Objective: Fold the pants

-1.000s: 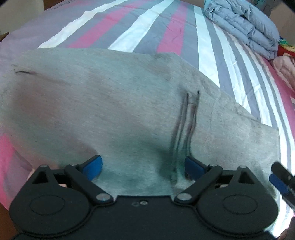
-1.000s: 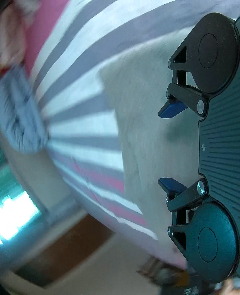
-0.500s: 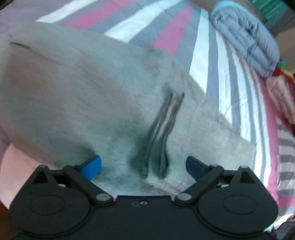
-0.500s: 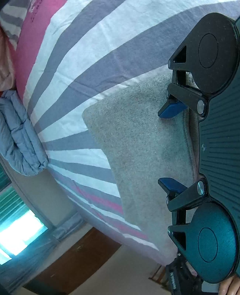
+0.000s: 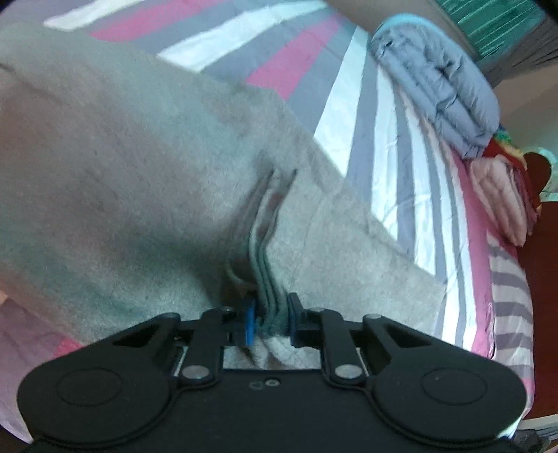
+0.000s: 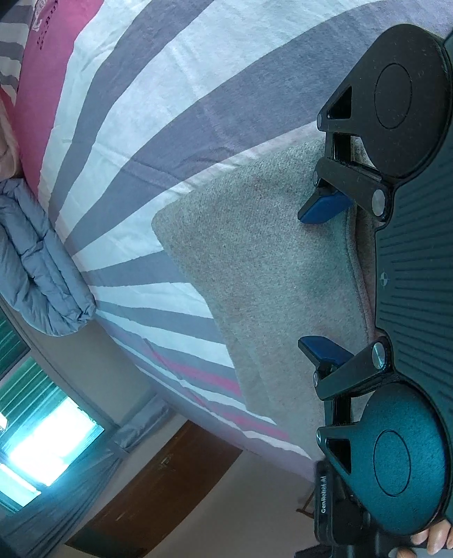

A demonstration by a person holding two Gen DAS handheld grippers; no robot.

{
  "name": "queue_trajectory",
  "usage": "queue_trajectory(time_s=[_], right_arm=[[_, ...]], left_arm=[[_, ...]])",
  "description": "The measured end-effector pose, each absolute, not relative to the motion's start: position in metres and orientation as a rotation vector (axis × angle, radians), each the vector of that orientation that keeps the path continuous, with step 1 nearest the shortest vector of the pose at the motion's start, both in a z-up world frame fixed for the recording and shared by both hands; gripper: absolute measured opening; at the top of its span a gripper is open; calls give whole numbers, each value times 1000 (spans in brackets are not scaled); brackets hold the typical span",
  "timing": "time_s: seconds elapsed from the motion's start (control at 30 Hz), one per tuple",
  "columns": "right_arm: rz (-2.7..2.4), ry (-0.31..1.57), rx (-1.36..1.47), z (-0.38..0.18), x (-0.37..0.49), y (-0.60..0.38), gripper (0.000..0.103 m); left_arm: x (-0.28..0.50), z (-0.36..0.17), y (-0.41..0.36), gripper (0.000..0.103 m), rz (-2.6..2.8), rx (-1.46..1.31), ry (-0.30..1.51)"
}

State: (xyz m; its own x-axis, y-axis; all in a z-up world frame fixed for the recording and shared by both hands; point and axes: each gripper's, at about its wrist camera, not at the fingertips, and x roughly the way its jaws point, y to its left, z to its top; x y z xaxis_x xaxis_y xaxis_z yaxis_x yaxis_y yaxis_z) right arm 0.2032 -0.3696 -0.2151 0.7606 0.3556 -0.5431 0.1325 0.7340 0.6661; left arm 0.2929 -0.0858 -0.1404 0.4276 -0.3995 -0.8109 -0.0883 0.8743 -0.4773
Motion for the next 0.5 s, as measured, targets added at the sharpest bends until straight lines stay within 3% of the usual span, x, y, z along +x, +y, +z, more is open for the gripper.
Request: queue_trajectory(time_s=[0.2, 0.33, 0.5], right_arm=[[128, 710, 668, -202, 200, -358, 71], [126, 733, 551, -203, 198, -345, 71], [148, 778, 362, -205, 202, -324, 71]], left_arm=[[267, -97, -85, 6, -285, -413, 951], [273, -166, -65, 11, -195, -427, 1100], [271, -139, -70, 20, -196, -369, 1070]])
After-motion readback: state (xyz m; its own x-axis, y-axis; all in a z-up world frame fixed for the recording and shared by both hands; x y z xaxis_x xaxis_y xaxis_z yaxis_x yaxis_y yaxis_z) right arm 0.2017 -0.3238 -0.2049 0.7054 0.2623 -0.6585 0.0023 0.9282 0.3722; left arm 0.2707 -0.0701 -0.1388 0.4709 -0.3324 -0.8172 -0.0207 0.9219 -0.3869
